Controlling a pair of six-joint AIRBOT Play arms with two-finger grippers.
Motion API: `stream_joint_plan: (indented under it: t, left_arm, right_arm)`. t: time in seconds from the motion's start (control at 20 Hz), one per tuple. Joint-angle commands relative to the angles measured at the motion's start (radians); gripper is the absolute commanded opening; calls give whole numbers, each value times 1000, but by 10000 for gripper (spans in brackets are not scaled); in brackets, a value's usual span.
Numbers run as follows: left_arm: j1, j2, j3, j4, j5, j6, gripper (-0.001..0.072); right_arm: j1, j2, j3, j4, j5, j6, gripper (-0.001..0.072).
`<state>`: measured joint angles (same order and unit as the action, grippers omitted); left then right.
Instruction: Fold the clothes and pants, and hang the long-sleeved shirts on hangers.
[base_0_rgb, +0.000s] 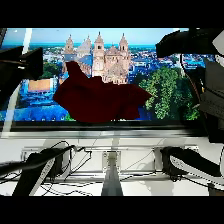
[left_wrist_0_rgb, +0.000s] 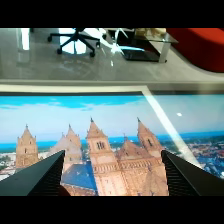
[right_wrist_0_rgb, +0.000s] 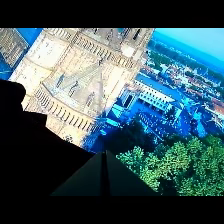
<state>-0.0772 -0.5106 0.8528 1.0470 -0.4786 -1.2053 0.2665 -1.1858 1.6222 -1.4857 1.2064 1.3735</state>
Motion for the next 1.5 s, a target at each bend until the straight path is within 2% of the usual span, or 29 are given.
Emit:
stream_joint_plan:
  t: [0.0, 0.1, 0.2, 0.35, 0.45, 0.5, 0.55, 0.6, 0.65, 0.7, 0.9, 1.0, 1.05, 1.1, 1.15, 1.3, 1.45]
  left_arm:
    - [1, 1, 1, 0, 0, 0, 688]
    - [1, 1, 1, 0, 0, 0, 688]
    - [1, 1, 1, 0, 0, 0, 688]
    - [1, 1, 1, 0, 0, 0, 688]
    - [1, 1, 1, 0, 0, 0, 688]
    - [1, 1, 1, 0, 0, 0, 688]
    - [1, 1, 1, 0, 0, 0, 688]
    - [1, 1, 1, 0, 0, 0, 689]
    - [1, 1, 1, 0, 0, 0, 688]
    - [1, 1, 1, 0, -2, 0, 688]
    - [0, 1, 0, 0, -63, 0, 689]
    - [0, 1, 0, 0, -68, 0, 688]
    - [0, 1, 0, 0, -68, 0, 688]
    - [0, 1, 0, 0, -68, 0, 688]
    - [0, 1, 0, 0, -68, 0, 688]
    - [0, 1, 0, 0, -68, 0, 688]
    - [0, 1, 0, 0, -68, 0, 688]
  right_arm:
    - [-43, -17, -19, -80, 49, -55, 16]
    - [-112, -22, -103, -75, 128, -87, 15]
    - [-195, -19, -266, -5, 137, -87, 15]
    - [-264, -19, -537, 167, 119, -155, 15]
    - [-267, -19, -702, 340, 69, -245, 15]
    - [-260, -19, -777, 438, 14, -252, 16]
    - [-251, -19, -835, 512, -56, -253, 68]
    - [-235, -19, -883, 565, -137, -253, 265]
    - [-212, -21, -918, 589, -215, -253, 531]
    - [-187, -25, -936, 591, -272, -251, 603]
    - [-73, -86, -942, 592, -328, -242, 572]
    - [-17, -125, -942, 591, -328, -242, 431]
    - [9, -137, -942, 589, -328, -242, 282]
    - [30, -139, -942, 586, -327, -242, 80]
    - [43, -137, -941, 585, -311, -242, 16]
    - [52, -103, -941, 546, -141, -243, 15]
    - [52, -24, -941, 444, 219, -283, 15]
